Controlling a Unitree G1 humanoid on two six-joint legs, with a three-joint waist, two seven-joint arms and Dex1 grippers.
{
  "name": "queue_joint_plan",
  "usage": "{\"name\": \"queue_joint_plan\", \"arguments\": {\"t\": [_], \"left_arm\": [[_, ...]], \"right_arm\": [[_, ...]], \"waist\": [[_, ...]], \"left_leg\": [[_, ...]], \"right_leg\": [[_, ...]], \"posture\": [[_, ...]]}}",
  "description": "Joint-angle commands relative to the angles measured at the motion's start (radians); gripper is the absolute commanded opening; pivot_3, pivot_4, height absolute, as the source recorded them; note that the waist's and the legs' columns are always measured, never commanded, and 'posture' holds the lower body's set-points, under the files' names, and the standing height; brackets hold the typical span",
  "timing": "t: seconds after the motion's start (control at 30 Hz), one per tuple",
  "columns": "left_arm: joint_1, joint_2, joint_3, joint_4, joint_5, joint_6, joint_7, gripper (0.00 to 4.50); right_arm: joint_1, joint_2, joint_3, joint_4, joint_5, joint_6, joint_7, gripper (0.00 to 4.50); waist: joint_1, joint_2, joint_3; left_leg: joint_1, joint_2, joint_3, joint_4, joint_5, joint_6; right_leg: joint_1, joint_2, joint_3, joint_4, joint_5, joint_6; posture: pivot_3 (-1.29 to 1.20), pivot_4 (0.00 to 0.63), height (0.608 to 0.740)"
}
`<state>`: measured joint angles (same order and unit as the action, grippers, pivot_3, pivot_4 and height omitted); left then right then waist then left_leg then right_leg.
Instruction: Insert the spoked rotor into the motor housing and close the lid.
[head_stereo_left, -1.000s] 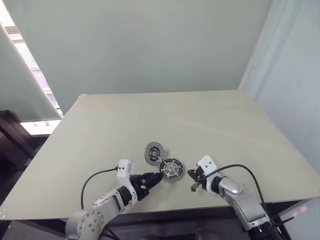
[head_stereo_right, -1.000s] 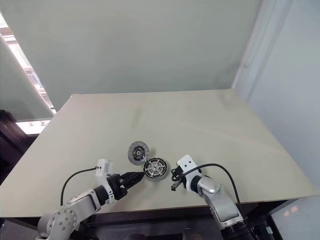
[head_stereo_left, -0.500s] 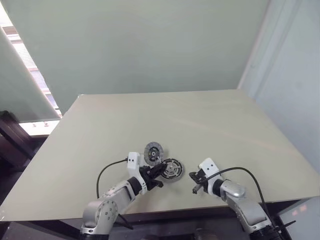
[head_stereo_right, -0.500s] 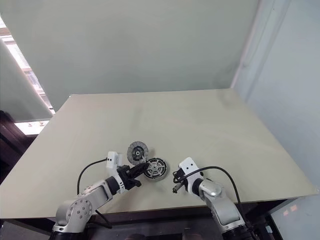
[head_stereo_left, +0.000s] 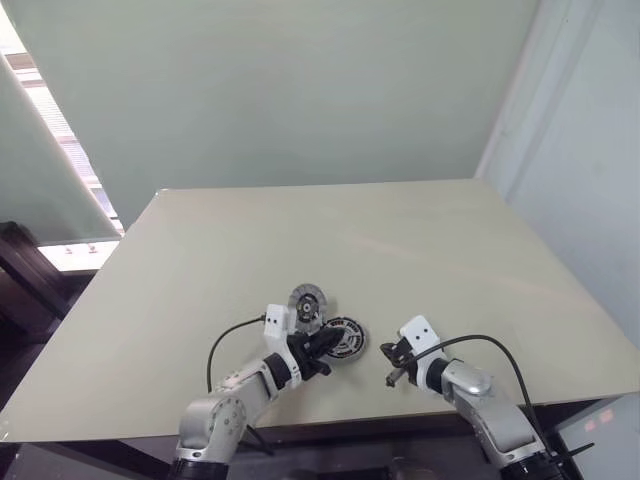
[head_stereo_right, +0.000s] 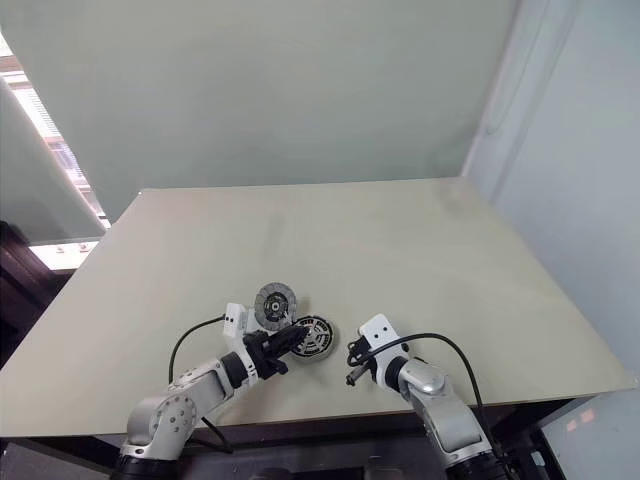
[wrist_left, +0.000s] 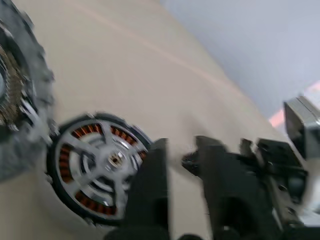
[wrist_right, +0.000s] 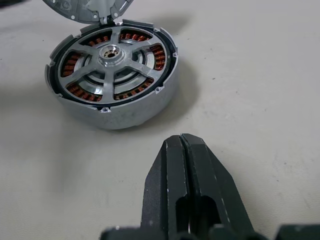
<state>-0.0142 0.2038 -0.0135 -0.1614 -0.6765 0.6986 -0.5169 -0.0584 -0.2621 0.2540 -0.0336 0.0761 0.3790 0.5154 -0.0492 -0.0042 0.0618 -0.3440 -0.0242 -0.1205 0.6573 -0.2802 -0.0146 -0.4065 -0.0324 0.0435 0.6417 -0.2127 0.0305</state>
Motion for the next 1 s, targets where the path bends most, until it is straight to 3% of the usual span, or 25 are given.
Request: {"name": "queue_joint_plan", "arguments": {"t": [0.03, 0.2, 0.27, 0.4, 0.57, 0.7, 1.0], "left_arm": [[0.000, 0.013, 0.036, -0.052, -0.016, -0.019, -0.015, 2.33], [0.028, 0.023, 0.070, -0.076, -0.039, -0.025, -0.024, 4.01], [0.046, 0.029, 0.100, -0.098, -0.074, -0.021, -0.044, 4.47], [0.079, 0.005, 0.250, -0.164, -0.297, 0.036, -0.002, 4.47], [0.112, 0.001, 0.349, -0.220, -0.435, 0.048, 0.075, 4.47], [0.096, -0.029, 0.411, -0.213, -0.439, -0.037, 0.145, 4.47], [0.143, 0.005, 0.374, -0.223, -0.335, -0.097, 0.161, 4.47]], "right_arm": [[-0.017, -0.005, -0.015, -0.044, -0.002, -0.019, -0.004, 0.00], [-0.038, 0.002, -0.012, -0.036, -0.006, -0.043, -0.004, 0.00], [-0.047, 0.008, -0.016, -0.040, -0.006, -0.060, -0.009, 0.00], [-0.081, 0.042, -0.024, -0.065, 0.029, -0.087, -0.003, 0.00], [-0.138, 0.091, 0.010, -0.037, 0.036, -0.099, 0.023, 0.00], [-0.196, 0.125, 0.053, 0.072, 0.004, -0.105, 0.032, 0.00], [-0.258, 0.139, 0.094, 0.342, -0.048, -0.148, 0.063, 0.00]], "waist": [[0.000, 0.000, 0.000], [0.000, 0.000, 0.000], [0.000, 0.000, 0.000], [-0.001, 0.000, 0.000], [0.000, 0.000, 0.000], [0.000, 0.000, 0.000], [-0.001, 0.000, 0.000]], "left_leg": [[0.000, 0.000, 0.000, 0.000, 0.000, 0.000], [0.000, 0.000, 0.000, 0.001, 0.000, 0.000], [0.000, 0.000, 0.000, 0.001, 0.000, 0.000], [0.000, 0.001, 0.000, 0.000, 0.000, 0.000], [0.000, 0.001, 0.000, 0.000, 0.000, 0.000], [0.000, 0.001, -0.001, 0.001, 0.000, 0.000], [0.001, 0.000, 0.000, 0.001, 0.000, 0.000]], "right_leg": [[0.000, 0.000, 0.000, 0.000, 0.000, 0.000], [0.000, 0.000, 0.000, 0.000, 0.000, 0.000], [0.000, 0.000, 0.000, 0.000, 0.000, 0.000], [-0.001, 0.000, 0.000, 0.000, 0.000, 0.000], [0.000, 0.000, 0.000, 0.000, 0.000, 0.000], [0.001, 0.000, -0.001, 0.000, 0.000, 0.000], [0.001, 0.000, 0.001, 0.000, 0.000, 0.000]], "posture": [[0.00, 0.000, 0.740], [0.00, 0.000, 0.740], [0.00, 0.000, 0.740], [0.00, 0.000, 0.740], [0.00, 0.000, 0.740], [0.00, 0.000, 0.740], [0.00, 0.000, 0.740]]}}
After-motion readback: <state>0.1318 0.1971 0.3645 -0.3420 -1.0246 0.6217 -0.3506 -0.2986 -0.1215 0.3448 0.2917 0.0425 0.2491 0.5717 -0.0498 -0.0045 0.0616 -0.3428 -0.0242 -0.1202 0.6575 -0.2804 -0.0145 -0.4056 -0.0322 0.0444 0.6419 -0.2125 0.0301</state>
